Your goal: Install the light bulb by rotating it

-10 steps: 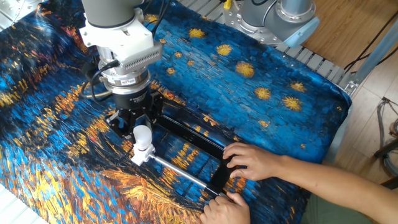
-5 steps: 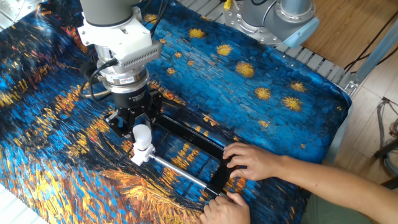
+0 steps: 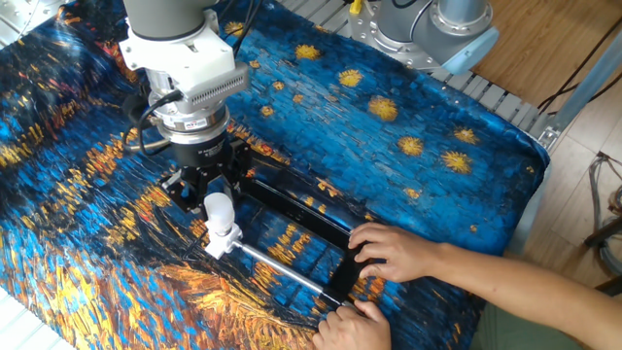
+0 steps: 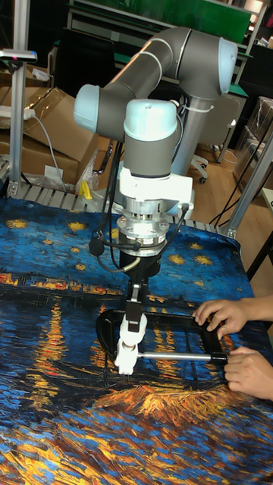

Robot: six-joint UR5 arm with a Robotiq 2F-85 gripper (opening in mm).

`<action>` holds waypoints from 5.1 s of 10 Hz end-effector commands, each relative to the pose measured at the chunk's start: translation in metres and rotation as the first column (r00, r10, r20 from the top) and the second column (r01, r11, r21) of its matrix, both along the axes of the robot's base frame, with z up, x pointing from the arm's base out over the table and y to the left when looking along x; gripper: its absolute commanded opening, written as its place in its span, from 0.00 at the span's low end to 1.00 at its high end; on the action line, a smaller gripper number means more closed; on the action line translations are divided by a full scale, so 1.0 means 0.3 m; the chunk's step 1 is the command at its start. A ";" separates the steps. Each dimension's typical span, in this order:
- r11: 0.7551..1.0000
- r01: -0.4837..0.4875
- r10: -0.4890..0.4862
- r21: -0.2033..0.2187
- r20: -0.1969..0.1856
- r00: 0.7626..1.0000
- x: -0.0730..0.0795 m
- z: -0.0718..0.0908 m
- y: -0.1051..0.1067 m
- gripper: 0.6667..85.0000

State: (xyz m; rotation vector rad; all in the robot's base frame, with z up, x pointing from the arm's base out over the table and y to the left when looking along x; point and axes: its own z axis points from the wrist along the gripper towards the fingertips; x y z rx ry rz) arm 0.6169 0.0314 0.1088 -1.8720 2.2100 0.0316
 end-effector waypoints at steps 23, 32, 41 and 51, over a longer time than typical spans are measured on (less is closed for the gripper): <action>0.970 0.232 -0.231 0.075 -0.023 0.973 0.018 -0.001 0.021 0.00; 0.879 0.464 -0.461 0.115 -0.052 0.886 0.040 -0.005 0.007 0.00; 0.601 0.783 -0.770 0.162 -0.145 0.621 0.062 -0.010 -0.009 0.00; 0.564 0.818 -0.800 0.115 -0.169 0.575 0.016 -0.021 -0.012 0.31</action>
